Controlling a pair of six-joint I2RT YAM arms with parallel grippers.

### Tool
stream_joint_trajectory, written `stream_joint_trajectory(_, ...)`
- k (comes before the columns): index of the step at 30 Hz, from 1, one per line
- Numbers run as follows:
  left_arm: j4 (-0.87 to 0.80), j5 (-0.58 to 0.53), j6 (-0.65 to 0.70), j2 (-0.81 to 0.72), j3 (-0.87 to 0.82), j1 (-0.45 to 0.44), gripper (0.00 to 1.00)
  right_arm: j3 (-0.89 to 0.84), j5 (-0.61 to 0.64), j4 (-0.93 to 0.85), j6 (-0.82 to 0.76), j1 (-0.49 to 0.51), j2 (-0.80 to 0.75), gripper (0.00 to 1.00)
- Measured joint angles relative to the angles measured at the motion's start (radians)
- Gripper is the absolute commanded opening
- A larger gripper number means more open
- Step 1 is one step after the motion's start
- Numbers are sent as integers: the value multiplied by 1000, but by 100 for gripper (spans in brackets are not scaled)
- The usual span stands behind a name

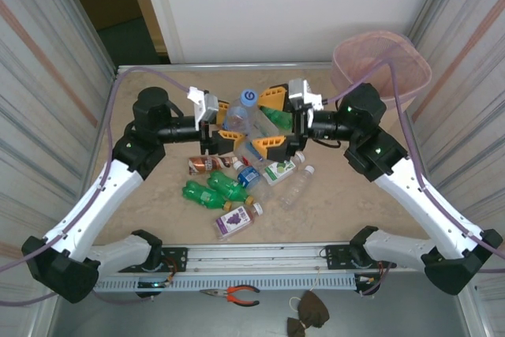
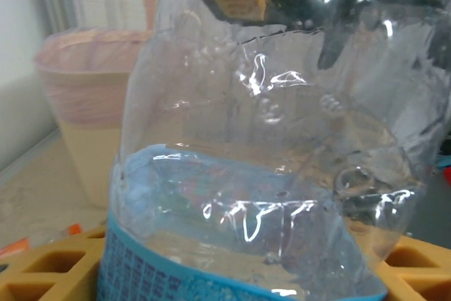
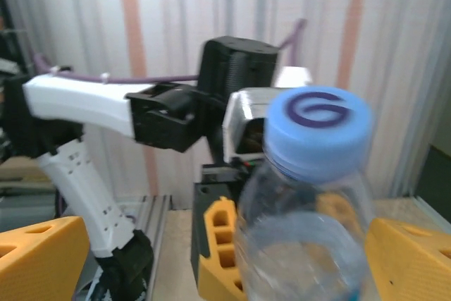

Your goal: Put the plastic bottles in the bin

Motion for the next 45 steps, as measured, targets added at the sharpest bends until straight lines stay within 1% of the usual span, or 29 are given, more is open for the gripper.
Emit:
stream_joint_trajectory(4,-8,24,2,-2,18,-54,66,25,21,0,-79,63,3,98)
stream_joint_trajectory(9,-16,36,6,-4,31,-78,64,53,46,0,-122,95,23,97)
stream_joint_trajectory(16,-30,11,28,-19,34,-100,63,53,202,-38,-118,114,44,96)
stream_joint_trajectory(18,-30,10,31,-24,35,-100,63,54,216,-52,-116,114,48,95)
stream_joint_trajectory(21,-30,3,32,-27,40,-100,63,77,198,-91,-110,114,69,91)
stream_joint_trajectory(28,-30,-19,36,-28,47,-100,64,105,168,-167,-87,133,110,78)
stream_joint_trajectory(31,-35,-24,39,-28,47,-100,64,105,172,-170,-85,134,111,72)
stream_joint_trajectory(35,-37,-27,39,-28,47,-100,64,105,177,-172,-84,134,111,67)
stream_joint_trajectory(39,-37,-32,39,-28,47,-101,66,105,184,-173,-83,135,110,62)
stream_joint_trajectory(41,-37,-37,39,-28,47,-100,68,106,196,-174,-83,135,109,62)
stream_joint_trajectory(43,-36,-42,40,-28,46,-100,72,106,208,-174,-84,135,109,62)
stream_joint_trajectory(45,-34,-48,42,-30,46,-101,79,106,219,-174,-84,135,109,61)
